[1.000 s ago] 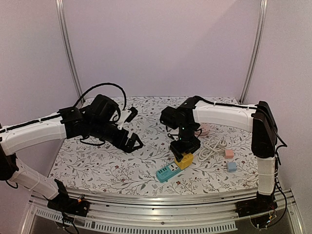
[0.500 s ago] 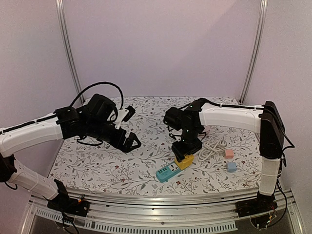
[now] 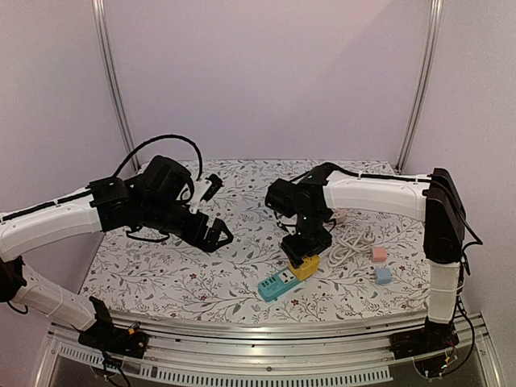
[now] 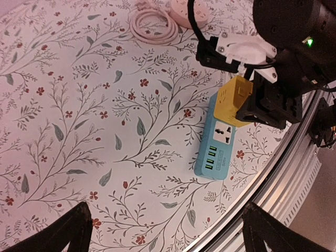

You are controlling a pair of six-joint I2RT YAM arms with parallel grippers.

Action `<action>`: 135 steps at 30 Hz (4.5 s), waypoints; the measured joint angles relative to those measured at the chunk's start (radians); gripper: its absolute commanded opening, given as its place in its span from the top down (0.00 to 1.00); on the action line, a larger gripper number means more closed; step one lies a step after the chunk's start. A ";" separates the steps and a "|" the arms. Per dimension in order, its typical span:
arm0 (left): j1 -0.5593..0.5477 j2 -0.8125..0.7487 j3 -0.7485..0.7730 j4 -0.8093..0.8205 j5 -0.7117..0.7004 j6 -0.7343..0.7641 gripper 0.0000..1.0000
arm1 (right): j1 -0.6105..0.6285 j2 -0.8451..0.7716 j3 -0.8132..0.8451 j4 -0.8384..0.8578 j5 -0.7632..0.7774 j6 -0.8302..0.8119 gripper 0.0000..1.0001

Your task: Insert the plug

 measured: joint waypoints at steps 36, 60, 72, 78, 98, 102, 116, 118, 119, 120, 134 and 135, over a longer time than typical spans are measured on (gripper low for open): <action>-0.003 0.034 0.045 -0.002 -0.030 0.020 0.01 | 0.018 0.036 0.093 -0.077 0.046 0.029 0.23; -0.005 0.056 0.130 -0.048 -0.058 0.039 0.01 | 0.005 0.019 0.250 -0.147 0.055 0.074 0.01; -0.005 0.059 0.224 -0.090 -0.177 0.053 0.01 | -0.060 -0.085 0.269 -0.147 0.159 0.102 0.01; -0.005 0.058 0.268 -0.109 -0.246 0.059 0.01 | -0.114 -0.156 0.269 -0.148 0.179 0.138 0.01; -0.002 0.057 0.302 -0.013 -0.373 0.067 0.00 | -0.296 -0.518 -0.065 -0.145 0.113 0.502 0.01; 0.003 0.058 0.301 0.005 -0.337 0.069 0.01 | -0.317 -0.581 -0.180 -0.142 0.098 0.567 0.02; 0.003 0.103 0.301 0.022 -0.159 0.075 0.01 | -0.565 -0.637 -0.473 -0.042 0.023 0.643 0.14; 0.003 0.103 0.301 0.022 -0.141 0.075 0.01 | -0.608 -0.636 -0.517 -0.009 0.007 0.639 0.15; 0.003 0.103 0.301 0.021 -0.131 0.075 0.01 | -0.624 -0.636 -0.531 0.002 0.000 0.638 0.15; 0.003 0.103 0.301 0.020 -0.122 0.075 0.01 | -0.639 -0.636 -0.545 0.016 -0.011 0.638 0.16; -0.003 0.107 0.284 0.031 -0.048 0.064 0.03 | -0.661 -0.651 -0.706 0.075 -0.138 0.745 0.18; -0.003 0.108 0.282 0.031 -0.045 0.063 0.03 | -0.662 -0.655 -0.707 0.075 -0.140 0.754 0.18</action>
